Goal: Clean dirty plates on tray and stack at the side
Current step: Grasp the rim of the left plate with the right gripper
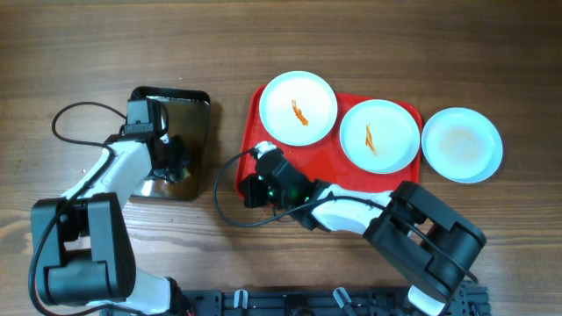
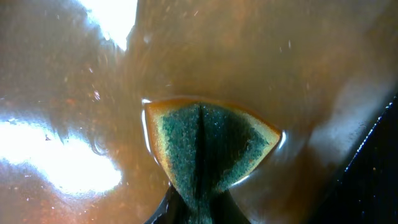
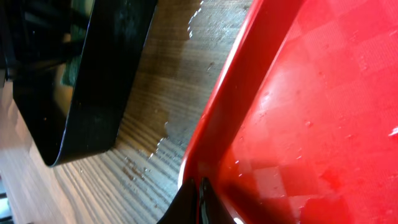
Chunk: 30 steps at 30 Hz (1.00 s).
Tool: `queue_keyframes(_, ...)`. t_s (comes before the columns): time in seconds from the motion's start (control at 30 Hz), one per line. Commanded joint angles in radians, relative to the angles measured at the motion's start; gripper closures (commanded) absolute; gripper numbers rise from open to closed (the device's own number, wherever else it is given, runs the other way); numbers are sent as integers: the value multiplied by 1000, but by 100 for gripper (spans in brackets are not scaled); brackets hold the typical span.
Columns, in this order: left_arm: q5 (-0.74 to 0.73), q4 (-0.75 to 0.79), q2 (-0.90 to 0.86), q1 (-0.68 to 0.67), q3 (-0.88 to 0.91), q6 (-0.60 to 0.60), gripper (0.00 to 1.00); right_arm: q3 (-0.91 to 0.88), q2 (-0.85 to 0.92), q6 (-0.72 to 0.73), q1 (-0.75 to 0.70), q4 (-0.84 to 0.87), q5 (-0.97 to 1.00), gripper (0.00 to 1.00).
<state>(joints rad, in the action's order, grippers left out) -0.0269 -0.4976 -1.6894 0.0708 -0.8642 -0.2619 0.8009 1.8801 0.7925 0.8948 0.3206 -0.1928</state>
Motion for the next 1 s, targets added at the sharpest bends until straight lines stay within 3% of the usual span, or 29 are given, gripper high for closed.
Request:
queue_keyframes(0.0, 16, -27, -31, 10, 32, -16, 92, 6, 45, 24, 36, 2, -8, 96)
queue_keyframes(0.53, 16, -26, -31, 10, 32, -16, 91, 7, 77, 3, 89, 67, -304, 95)
queue_keyframes(0.6, 16, -25, -31, 10, 32, -16, 93, 7, 74, -6, 86, 67, -272, 84)
queue_keyframes(0.67, -9, -14, -31, 10, 32, -14, 96, 7, 60, -11, 70, 51, -225, 82)
queue_keyframes(0.97, -205, 96, -31, -56, 32, 50, 96, 7, -229, -181, -136, -374, 71, 81)
